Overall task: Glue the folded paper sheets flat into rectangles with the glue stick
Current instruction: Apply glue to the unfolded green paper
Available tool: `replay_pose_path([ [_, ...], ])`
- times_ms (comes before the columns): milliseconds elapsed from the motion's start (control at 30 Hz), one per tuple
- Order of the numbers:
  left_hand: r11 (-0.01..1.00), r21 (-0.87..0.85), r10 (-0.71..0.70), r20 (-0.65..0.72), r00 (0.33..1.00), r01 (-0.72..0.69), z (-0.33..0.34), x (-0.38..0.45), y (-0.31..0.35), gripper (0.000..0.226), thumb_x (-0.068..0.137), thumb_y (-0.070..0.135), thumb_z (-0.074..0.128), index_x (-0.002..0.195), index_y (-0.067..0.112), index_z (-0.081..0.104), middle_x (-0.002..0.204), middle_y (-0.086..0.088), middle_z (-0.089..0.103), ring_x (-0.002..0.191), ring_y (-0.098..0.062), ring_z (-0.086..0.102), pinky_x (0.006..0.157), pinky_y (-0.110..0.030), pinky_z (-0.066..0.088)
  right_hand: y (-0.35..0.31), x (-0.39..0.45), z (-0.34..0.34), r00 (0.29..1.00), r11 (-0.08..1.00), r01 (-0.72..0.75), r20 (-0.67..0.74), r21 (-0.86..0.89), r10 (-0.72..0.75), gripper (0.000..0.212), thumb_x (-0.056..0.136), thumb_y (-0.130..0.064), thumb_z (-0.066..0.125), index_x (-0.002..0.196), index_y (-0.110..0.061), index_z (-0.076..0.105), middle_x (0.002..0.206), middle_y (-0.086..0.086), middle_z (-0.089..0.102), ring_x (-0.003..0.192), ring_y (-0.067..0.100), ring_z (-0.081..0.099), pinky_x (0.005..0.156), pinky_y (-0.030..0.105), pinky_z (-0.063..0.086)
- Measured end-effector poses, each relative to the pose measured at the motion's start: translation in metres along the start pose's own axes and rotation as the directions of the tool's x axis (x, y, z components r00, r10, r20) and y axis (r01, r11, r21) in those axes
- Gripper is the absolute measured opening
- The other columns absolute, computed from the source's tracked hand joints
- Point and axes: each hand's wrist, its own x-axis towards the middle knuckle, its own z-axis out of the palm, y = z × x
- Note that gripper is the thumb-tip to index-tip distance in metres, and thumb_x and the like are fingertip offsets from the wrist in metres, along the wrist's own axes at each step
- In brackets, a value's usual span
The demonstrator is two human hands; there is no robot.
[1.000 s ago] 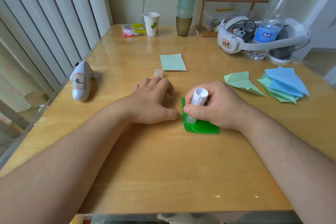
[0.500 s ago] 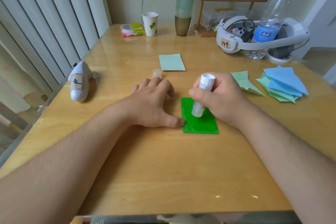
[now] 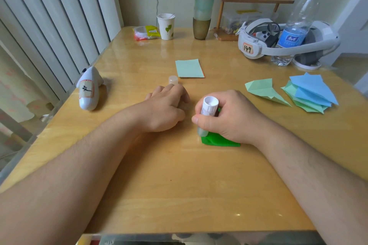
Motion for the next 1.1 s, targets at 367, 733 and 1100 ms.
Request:
replay_pose_path([
  [367,0.995,0.094,0.031,-0.043,0.999,-0.027,0.006,-0.001,0.002,0.018,0.098,0.042,0.053,0.111,0.035,0.043,0.125,0.011,0.044,0.120,-0.019,0.031,0.102,-0.036,0.026,0.000,-0.002,-0.005,0.997,0.939,-0.006,0.075,0.343,-0.021,0.018,0.074,-0.026,0.076,0.068,-0.011,0.066,0.059,-0.003,0.059,0.057,0.010,0.056,0.057,0.022,0.046],
  [733,0.977,0.208,0.067,-0.077,0.995,-0.050,0.010,-0.003,0.003,0.032,0.094,0.063,0.049,0.105,0.036,0.037,0.120,0.010,0.039,0.111,-0.017,0.027,0.105,-0.040,0.029,0.010,0.001,0.000,0.992,0.999,0.033,-0.121,-0.001,-0.033,0.020,0.075,-0.040,0.073,0.071,-0.021,0.067,0.063,-0.005,0.061,0.059,0.006,0.048,0.060,0.030,0.042],
  [1100,0.978,0.203,0.063,-0.053,0.997,-0.051,0.010,-0.003,0.002,0.030,0.091,0.059,0.046,0.107,0.035,0.039,0.120,0.011,0.039,0.112,-0.016,0.026,0.100,-0.036,0.026,0.000,-0.004,-0.001,0.992,0.991,0.036,0.112,0.127,-0.051,0.019,0.075,-0.033,0.078,0.072,-0.016,0.069,0.062,-0.011,0.062,0.062,0.007,0.054,0.063,0.028,0.046],
])
